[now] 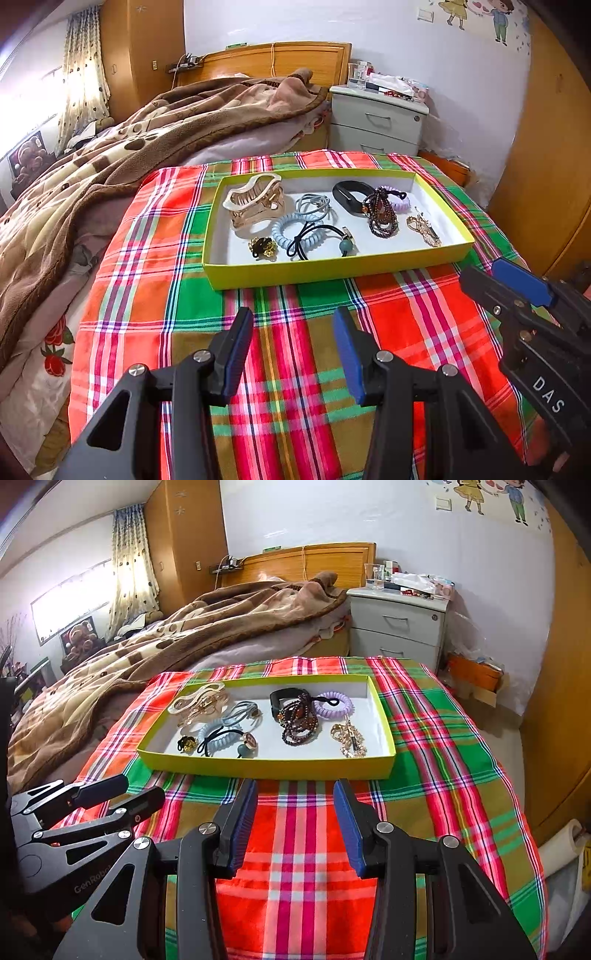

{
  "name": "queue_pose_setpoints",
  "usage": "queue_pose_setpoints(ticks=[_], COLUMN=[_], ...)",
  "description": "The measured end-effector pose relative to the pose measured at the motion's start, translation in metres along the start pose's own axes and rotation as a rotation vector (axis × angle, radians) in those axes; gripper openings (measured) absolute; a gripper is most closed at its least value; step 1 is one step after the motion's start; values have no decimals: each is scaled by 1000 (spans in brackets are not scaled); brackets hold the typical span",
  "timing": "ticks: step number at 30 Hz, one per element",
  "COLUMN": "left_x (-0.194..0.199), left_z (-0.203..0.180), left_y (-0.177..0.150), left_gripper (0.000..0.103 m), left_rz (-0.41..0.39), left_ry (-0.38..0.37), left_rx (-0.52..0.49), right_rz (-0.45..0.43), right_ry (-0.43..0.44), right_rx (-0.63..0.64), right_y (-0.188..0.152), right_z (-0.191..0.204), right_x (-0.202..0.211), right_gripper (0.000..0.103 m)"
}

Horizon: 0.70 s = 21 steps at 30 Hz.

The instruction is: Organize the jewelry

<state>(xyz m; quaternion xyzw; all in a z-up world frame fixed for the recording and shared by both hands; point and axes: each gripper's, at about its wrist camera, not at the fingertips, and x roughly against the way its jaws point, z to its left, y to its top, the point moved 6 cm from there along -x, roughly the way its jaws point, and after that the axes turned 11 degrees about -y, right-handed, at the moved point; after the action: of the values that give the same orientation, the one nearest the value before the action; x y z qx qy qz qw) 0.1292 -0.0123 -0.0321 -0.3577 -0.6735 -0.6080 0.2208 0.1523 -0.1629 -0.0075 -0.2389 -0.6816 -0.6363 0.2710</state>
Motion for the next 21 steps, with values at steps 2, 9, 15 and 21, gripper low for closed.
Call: queue_pose_setpoints(ticks=[2, 9, 15, 21], left_x=[1, 5, 8, 7], left_z=[0, 1, 0, -1], left_y=[-1, -2, -4, -5], left_gripper=[47, 47, 47, 47], left_rz=[-3, -16, -22, -17], left_ry=[6, 14, 12, 7], left_rx=[3, 7, 7, 8], right_rz=[-1, -2, -4, 1], right_ry=[-1, 0, 0, -3], right_rx=[-2, -2, -2, -9], right_y=[-1, -2, -3, -5], right_z=[0, 1, 2, 1], right_x=[1, 3, 4, 4], right_gripper=[44, 44, 44, 44])
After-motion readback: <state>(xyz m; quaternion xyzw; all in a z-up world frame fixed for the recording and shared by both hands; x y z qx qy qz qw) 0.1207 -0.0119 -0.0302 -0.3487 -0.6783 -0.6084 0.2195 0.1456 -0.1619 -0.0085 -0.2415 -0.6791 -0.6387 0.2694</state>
